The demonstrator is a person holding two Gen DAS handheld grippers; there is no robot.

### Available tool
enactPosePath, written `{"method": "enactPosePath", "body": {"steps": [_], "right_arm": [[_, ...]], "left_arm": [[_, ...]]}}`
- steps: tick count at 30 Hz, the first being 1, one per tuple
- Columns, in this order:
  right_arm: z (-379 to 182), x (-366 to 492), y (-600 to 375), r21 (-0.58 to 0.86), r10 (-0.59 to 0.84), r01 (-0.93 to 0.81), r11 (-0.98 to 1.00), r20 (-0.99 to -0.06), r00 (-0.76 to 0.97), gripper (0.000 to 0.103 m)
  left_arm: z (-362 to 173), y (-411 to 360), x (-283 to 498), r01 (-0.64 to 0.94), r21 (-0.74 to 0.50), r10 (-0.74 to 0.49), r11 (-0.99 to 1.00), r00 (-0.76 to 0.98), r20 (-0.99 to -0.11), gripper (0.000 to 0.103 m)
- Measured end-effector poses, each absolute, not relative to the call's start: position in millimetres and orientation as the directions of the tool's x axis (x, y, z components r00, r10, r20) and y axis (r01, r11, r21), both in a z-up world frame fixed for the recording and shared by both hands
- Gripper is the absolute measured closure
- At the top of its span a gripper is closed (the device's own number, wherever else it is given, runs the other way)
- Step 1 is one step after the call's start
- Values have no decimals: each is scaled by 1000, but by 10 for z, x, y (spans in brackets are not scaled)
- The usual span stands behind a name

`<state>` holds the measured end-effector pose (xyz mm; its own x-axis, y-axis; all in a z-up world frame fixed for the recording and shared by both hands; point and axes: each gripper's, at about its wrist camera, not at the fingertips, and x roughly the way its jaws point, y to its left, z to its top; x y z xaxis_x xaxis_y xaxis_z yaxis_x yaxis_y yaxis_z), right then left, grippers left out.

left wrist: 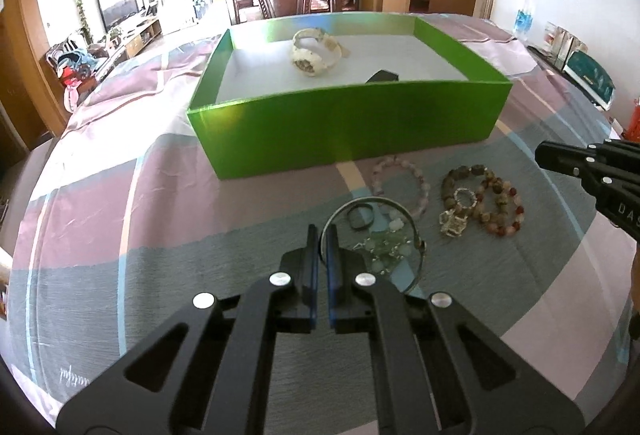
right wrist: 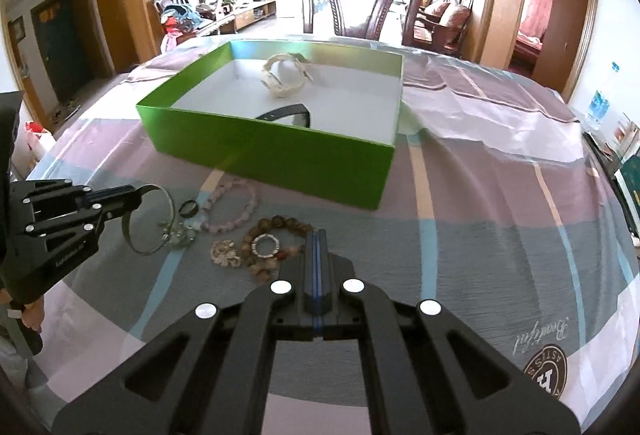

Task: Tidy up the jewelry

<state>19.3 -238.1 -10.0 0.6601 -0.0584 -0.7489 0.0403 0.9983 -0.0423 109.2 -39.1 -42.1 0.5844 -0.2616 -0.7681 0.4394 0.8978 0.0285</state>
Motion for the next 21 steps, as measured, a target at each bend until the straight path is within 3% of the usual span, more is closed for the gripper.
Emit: {"method": "enactPosePath", "body": {"steps": [3, 8, 11, 13, 15, 21], "right_arm": [[-278, 292, -2398, -66, -88, 59, 996, -789, 608, 93], [-478, 357, -2373, -94, -102, 42, 995, -839, 535, 90], [-513, 359, -2347, -123, -128, 46, 991, -832, 539, 72], [-512, 351, -2370, -101, -110, 46, 994, -838, 535, 77], [-497, 343, -2393, -65, -76, 39, 997, -847, 526, 95], [-138, 135, -2374, -46, -59, 37, 998, -778, 625, 95]], "left_arm": [[-459, -388, 1098, 438, 32, -254, 898, 577, -776, 98], [-464, -364, 1095, 438, 33, -251, 898, 574, -779, 98], [-474, -357, 1096, 437, 35, -248, 899, 573, -781, 98], [-476, -358, 1093, 435, 36, -247, 900, 575, -780, 98], [-461, -345, 1088, 430, 35, -246, 902, 580, -777, 100], [-296, -279, 1039, 416, 21, -266, 909, 619, -739, 102]]}}
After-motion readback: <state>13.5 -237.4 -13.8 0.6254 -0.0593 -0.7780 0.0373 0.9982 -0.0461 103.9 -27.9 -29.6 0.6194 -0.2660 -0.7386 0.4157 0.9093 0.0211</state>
